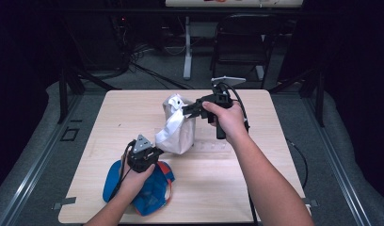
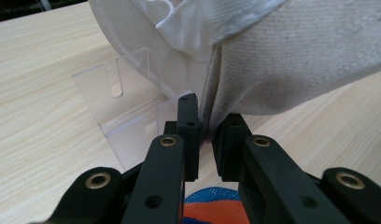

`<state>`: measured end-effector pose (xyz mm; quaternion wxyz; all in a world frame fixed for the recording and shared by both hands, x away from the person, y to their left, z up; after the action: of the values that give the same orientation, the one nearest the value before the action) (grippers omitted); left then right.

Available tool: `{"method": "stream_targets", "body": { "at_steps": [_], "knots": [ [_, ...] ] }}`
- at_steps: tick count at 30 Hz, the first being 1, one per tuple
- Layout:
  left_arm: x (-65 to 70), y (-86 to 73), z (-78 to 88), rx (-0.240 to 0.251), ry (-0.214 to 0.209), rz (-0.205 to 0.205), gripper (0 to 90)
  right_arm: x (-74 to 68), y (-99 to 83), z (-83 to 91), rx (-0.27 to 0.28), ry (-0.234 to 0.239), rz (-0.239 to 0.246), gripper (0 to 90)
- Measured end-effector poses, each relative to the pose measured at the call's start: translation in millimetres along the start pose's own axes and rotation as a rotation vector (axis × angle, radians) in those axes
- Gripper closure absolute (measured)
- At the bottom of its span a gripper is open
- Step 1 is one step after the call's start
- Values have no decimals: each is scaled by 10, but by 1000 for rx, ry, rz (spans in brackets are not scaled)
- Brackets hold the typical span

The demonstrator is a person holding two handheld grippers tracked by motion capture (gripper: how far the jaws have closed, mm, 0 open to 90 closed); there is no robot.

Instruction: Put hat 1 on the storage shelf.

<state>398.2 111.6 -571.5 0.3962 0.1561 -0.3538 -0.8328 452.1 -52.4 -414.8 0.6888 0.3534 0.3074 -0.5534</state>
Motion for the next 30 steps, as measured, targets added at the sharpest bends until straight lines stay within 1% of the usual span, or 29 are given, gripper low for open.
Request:
{"method": "stream_targets", "body": {
  "at_steps": [1, 2, 4, 6, 7, 8, 10, 11, 13, 14, 15, 17, 19, 20, 22, 23, 24, 25, 26, 28, 29, 30],
  "knots": [
    [1, -1, 1, -3, 9, -7, 826, 1, -1, 9, 16, 2, -2, 672],
    [7, 1, 1, -2, 11, -10, 824, 11, -18, 27, 15, -3, 6, 659],
    [18, -1, 8, -6, 20, -23, 814, 30, -56, 65, 31, -13, 27, 637],
    [27, 1, 27, -3, 32, -40, 771, 63, -96, 121, 66, -41, 51, 624],
    [27, 1, 27, -3, 32, -40, 745, 78, -127, 152, 72, -43, 61, 615],
    [42, 14, 66, 16, 31, -37, 715, 102, -158, 184, 84, -52, 71, 603],
    [48, 10, 115, 26, 32, -33, 667, 158, -232, 256, 114, -76, 94, 586],
    [48, 10, 115, 26, 32, -33, 647, 186, -276, 288, 126, -84, 101, 579],
    [58, -32, 206, 31, 20, -39, 602, 262, -384, 357, 142, -102, 122, 572],
    [58, -32, 206, 31, 20, -39, 582, 262, -384, 357, 142, -102, 122, 572],
    [56, -63, 253, 31, 16, -46, 582, 298, -439, 386, 157, -104, 131, 567],
    [41, -116, 328, 38, 14, -49, 544, 407, -577, 446, 180, -121, 152, 557],
    [11, -169, 399, 40, 12, -39, 528, 534, -719, 472, 193, -155, 166, 554],
    [-34, -227, 480, 40, 9, -23, 515, 671, -852, 460, 203, -199, 189, 545],
    [-94, -286, 561, 30, 12, -16, 505, 845, -998, 429, 226, -257, 208, 539],
    [-127, -314, 596, 30, 14, -10, 503, 929, -1069, 406, 237, -278, 216, 536],
    [-127, -314, 596, 30, 14, -10, 501, 929, -1069, 406, 237, -278, 216, 536],
    [-203, -379, 660, 10, 26, -1, 497, 1099, -1215, 341, 233, -328, 237, 528],
    [-246, -409, 683, 11, 37, 8, 496, 1175, -1277, 310, 244, -342, 236, 528],
    [-325, -487, 729, -7, 46, 26, 490, 1317, -1392, 248, 260, -356, 227, 528],
    [-325, -487, 729, -7, 46, 26, 490, 1317, -1392, 248, 260, -356, 227, 528],
    [-366, -525, 749, -11, 53, 34, 490, 1374, -1440, 218, 265, -359, 225, 528]
  ]
}}
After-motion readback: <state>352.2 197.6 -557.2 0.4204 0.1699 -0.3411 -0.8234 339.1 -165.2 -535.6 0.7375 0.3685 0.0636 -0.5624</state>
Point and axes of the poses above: each handheld gripper's, and its own axes: z roughly backward along the jaws, y roughly out of its top, x roughly to its right, the point moved 8 cm from there along -z, roughly forward along the jaws, and after that the axes turned 12 degrees about -x, right-handed, at the moved point
